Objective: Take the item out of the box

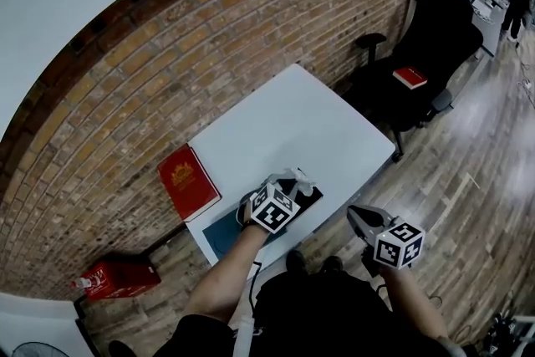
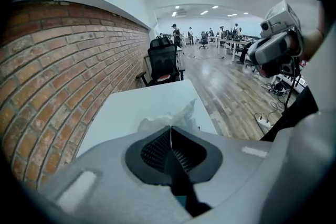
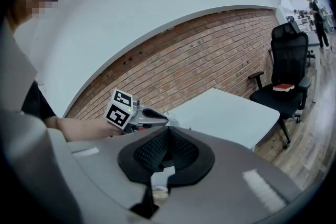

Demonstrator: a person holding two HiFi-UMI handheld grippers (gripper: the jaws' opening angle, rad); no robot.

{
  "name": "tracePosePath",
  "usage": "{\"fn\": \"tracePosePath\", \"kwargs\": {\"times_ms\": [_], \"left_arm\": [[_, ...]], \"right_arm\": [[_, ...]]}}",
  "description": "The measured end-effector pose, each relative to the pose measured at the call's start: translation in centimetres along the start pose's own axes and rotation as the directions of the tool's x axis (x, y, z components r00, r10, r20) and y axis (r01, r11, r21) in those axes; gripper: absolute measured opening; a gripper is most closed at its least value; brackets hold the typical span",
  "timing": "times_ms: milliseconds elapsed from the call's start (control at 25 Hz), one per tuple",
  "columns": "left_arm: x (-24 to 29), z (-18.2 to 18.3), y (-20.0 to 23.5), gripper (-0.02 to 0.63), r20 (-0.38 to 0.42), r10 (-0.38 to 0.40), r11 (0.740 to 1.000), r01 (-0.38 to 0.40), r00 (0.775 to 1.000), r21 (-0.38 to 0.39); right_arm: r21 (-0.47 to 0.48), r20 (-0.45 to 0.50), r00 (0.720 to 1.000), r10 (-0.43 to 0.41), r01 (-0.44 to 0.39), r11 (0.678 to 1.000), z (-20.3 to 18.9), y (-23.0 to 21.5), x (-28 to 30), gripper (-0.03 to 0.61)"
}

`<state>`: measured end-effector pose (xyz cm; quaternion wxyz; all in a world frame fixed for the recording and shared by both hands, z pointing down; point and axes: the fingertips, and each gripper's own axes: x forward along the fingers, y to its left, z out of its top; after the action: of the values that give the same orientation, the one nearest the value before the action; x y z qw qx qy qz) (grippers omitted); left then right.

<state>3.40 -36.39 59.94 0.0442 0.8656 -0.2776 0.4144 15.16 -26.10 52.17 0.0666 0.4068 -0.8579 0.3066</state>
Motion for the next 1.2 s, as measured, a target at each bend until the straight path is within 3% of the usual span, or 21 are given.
{"fn": "tracePosePath", "kwargs": {"times_ms": [280,600,920,1200], "left_arm": [[-3.3,4.2,1.3,0.009,0.116,0.044,0.999,-0.042,0.992,-0.020],[-7.8,8.3,3.3,0.008,0.243,0.099,0.995,-0.090,0.965,-0.049],[-12.6,10.7,4.7,0.008,0.367,0.162,0.985,-0.131,0.916,-0.109],[-15.9,12.4,4.4,0.006,0.486,0.165,0.978,-0.080,0.858,-0.191]], "right_arm": [[-0.035,0.024,1.000,0.005,-0.004,0.999,2.0,-0.7,0.0,0.000],[-0.073,0.065,0.998,-0.005,0.010,0.997,4.5,-1.4,-0.3,0.000],[-0.123,0.157,0.988,0.000,0.019,0.992,8.4,-0.9,-1.1,0.000],[-0.199,0.221,0.975,0.007,0.037,0.979,11.5,0.6,-2.1,0.000]]}}
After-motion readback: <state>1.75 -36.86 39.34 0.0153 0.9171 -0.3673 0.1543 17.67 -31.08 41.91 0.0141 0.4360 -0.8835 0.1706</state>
